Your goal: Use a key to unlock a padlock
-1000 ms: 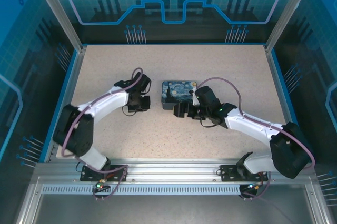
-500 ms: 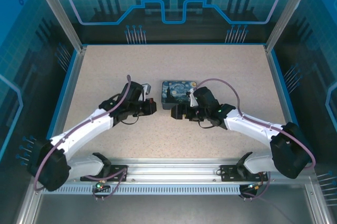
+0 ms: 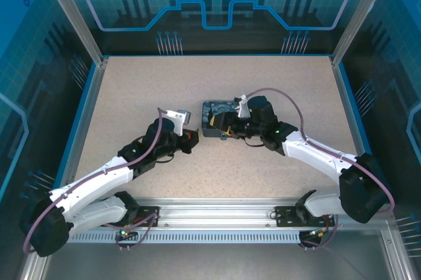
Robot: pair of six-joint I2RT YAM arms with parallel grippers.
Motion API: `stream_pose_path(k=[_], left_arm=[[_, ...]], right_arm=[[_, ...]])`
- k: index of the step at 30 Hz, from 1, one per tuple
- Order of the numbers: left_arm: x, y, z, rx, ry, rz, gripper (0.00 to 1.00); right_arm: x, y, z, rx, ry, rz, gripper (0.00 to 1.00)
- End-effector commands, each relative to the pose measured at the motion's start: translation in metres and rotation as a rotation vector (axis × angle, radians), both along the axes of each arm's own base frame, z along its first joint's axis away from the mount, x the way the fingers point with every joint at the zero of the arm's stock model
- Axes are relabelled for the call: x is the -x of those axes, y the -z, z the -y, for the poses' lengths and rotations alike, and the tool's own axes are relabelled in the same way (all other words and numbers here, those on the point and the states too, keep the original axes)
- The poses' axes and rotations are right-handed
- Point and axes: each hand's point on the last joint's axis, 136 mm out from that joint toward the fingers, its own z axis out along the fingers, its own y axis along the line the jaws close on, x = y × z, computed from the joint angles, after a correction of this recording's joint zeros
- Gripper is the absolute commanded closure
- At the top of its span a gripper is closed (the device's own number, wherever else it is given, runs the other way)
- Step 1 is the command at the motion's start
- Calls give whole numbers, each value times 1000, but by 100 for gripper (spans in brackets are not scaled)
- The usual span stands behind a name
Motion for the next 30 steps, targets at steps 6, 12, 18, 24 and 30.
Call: stream_pose_path(k=[6,12,18,24,30], left_arm=[[-3,-20,17,42,59,108,100],[-2,-19,24,21,103,149,100],[-1,-30,33,-36,167,401,100],[-6,-51,30,-93,143,744,100],[-14,-55,44,-73,167,745,100]], right_arm=[[-3,-12,-7,-38,-39,69,55],[-1,-1,15,-18,4,68,57],[-3,-1,43,-22,57,75,57],[-4,-10,57,-31,72,95,56],[-3,-28,48,-51,14,163,56]])
